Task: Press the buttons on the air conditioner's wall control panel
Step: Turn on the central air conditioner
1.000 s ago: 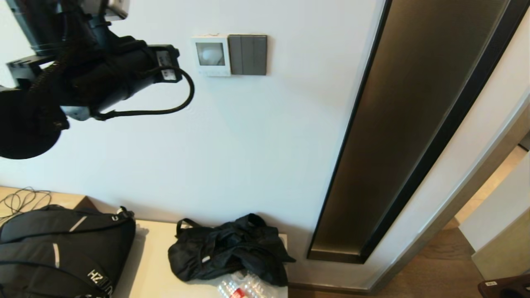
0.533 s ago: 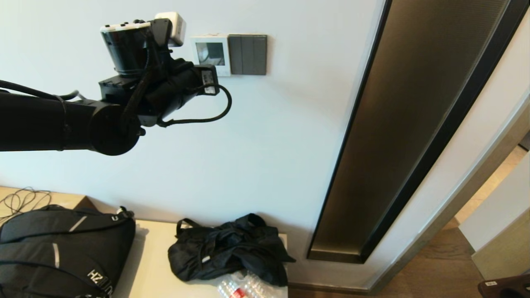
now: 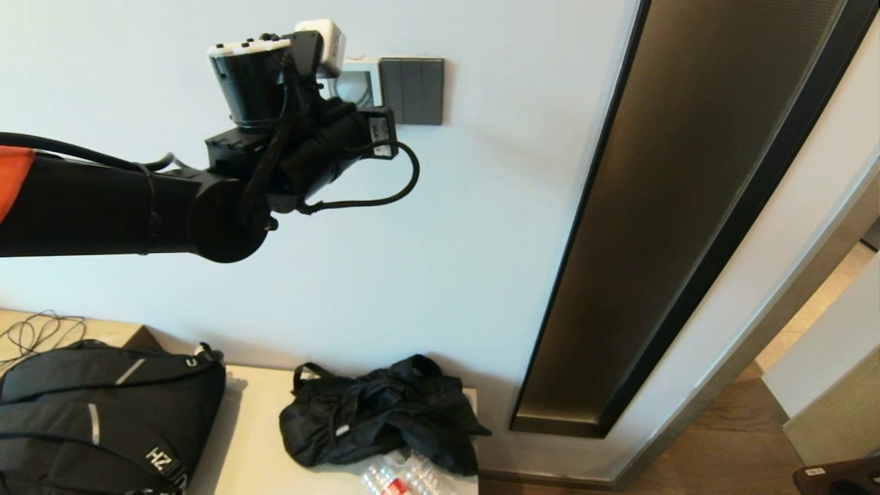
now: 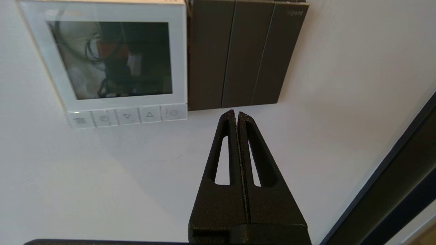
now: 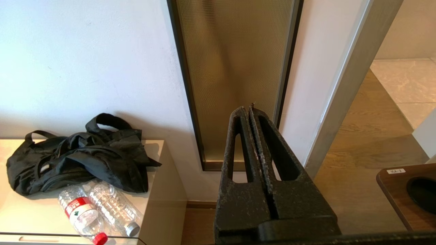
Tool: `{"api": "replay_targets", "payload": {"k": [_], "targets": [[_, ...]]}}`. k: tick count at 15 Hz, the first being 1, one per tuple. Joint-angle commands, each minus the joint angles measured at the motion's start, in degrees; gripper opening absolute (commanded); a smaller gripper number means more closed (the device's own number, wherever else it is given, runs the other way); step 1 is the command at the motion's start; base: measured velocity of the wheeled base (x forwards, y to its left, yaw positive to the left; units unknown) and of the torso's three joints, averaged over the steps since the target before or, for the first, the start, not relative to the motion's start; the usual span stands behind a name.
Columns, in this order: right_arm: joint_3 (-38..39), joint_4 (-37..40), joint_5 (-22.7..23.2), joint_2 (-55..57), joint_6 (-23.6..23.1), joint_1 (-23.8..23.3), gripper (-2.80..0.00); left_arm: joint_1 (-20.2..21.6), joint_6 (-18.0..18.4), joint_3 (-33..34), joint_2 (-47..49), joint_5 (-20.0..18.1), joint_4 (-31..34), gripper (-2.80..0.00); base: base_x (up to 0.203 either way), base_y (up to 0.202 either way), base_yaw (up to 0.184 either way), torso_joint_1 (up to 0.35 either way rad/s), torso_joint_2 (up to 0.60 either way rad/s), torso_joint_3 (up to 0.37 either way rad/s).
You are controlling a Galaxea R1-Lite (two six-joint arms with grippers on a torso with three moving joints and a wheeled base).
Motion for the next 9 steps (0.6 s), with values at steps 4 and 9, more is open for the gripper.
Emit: {"api": "replay_targets", "payload": {"k": [4,9], "targets": [[0.09,-0.02,0.07,0.09,-0.02,0.00,-2.80,-0.40,-0.03,-5.30,7.70,0.26,0.12,-2.80,0.000,0.000,0.000,0.000,0.00,0.000],[0.09,-0.02,0.07,0.09,-0.02,0.00,-2.80,1.10,-0.03,-7.00,7.87,0.31,0.21,-2.80,0.000,0.000,0.000,0.000,0.00,0.000]]}}
